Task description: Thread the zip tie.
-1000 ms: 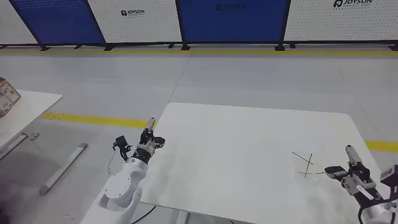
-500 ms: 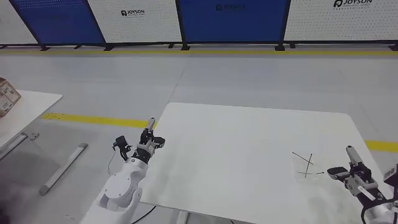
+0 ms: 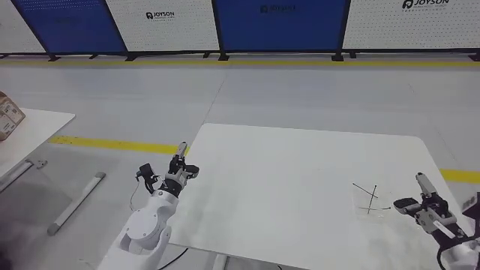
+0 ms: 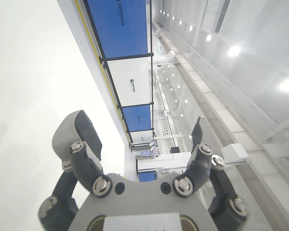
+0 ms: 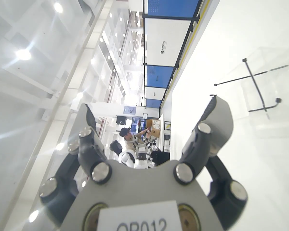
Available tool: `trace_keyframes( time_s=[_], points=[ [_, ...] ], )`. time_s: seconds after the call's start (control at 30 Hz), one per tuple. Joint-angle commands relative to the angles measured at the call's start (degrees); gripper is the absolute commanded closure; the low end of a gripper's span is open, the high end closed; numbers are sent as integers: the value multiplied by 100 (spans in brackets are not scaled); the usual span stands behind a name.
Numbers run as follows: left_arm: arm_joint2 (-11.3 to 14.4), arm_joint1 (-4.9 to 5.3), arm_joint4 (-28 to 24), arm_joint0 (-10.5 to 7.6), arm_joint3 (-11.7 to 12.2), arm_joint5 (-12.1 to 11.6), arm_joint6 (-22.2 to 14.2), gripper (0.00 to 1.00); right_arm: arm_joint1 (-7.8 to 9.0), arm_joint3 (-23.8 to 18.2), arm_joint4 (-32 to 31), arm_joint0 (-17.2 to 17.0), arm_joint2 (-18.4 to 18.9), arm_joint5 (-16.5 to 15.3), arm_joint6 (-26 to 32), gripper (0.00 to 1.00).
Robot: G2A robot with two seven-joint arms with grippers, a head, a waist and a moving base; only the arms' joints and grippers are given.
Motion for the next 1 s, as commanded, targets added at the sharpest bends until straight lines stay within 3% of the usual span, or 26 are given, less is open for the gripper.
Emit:
trace_keyframes(
  time_s=[0.0, 0.13, 0.23, 0.3, 0.77, 0.9, 0.97],
  points=[
    [0, 0, 0, 0, 0, 0, 0, 0, 42, 100, 258, 112, 199, 97, 840, 0],
    [0, 0, 0, 0, 0, 0, 0, 0, 182, 420, 199, 503, 545, 395, 2068, 0],
    [0, 0, 0, 0, 0, 0, 0, 0, 292, 685, -309, 844, 495, 560, 2838, 0],
    [0, 0, 0, 0, 0, 0, 0, 0, 336, 961, -581, 1094, 401, 680, 2961, 0],
    [0, 0, 0, 0, 0, 0, 0, 0, 336, 961, -581, 1094, 401, 680, 2961, 0],
    [0, 0, 0, 0, 0, 0, 0, 0, 393, 720, -989, 1079, 465, 313, 3147, 0],
    [0, 0, 0, 0, 0, 0, 0, 0, 451, 782, -998, 1209, 544, 229, 3608, 0]
  ],
)
